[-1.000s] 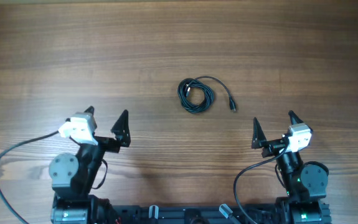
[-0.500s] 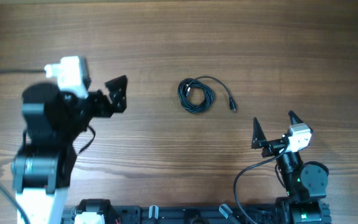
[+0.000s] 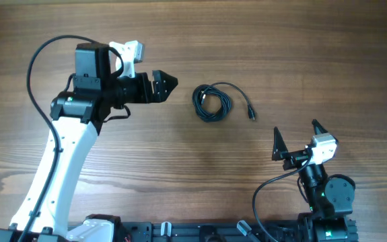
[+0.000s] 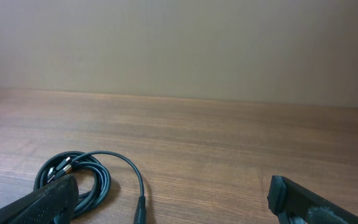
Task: Untangle cables
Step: 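Reach the left gripper forward and grasp the coiled black cable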
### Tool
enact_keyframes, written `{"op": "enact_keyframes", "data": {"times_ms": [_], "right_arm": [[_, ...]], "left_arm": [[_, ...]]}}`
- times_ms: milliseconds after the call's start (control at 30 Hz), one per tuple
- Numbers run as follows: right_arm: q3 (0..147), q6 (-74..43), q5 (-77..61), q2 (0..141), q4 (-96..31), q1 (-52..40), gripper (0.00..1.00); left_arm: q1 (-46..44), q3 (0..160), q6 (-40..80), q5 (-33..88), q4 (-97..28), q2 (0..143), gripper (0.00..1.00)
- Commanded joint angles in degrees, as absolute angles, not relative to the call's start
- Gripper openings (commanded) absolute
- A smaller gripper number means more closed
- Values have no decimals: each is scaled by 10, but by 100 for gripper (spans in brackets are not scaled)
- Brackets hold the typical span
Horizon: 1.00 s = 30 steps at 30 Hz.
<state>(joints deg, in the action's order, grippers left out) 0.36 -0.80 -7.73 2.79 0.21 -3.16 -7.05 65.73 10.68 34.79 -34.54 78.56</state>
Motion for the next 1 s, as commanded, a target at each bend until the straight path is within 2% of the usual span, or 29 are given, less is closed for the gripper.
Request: {"op": "enact_keyframes", "data": {"times_ms": [0,133,333,467,600,967], "right_arm": [[4,-15,-84,27,5,-30,100],[4,-15,-84,27,5,-30,100],[4,-15,-84,27,5,-30,100],[4,-15,-84,27,5,-30,100],[4,-15,-84,27,5,-30,100],[4,-15,-84,27,5,-30,100]], "left_arm": [[-83,664,108,357,-308,788,100],[-96,665,140,331,-255,788,100],[-128,664,176,266,-242,788,96],[-168,664,279,167,-252,792,86],[-209,664,373,67,-250,819,86],[-244,664,408,63,-253,936,85]]}}
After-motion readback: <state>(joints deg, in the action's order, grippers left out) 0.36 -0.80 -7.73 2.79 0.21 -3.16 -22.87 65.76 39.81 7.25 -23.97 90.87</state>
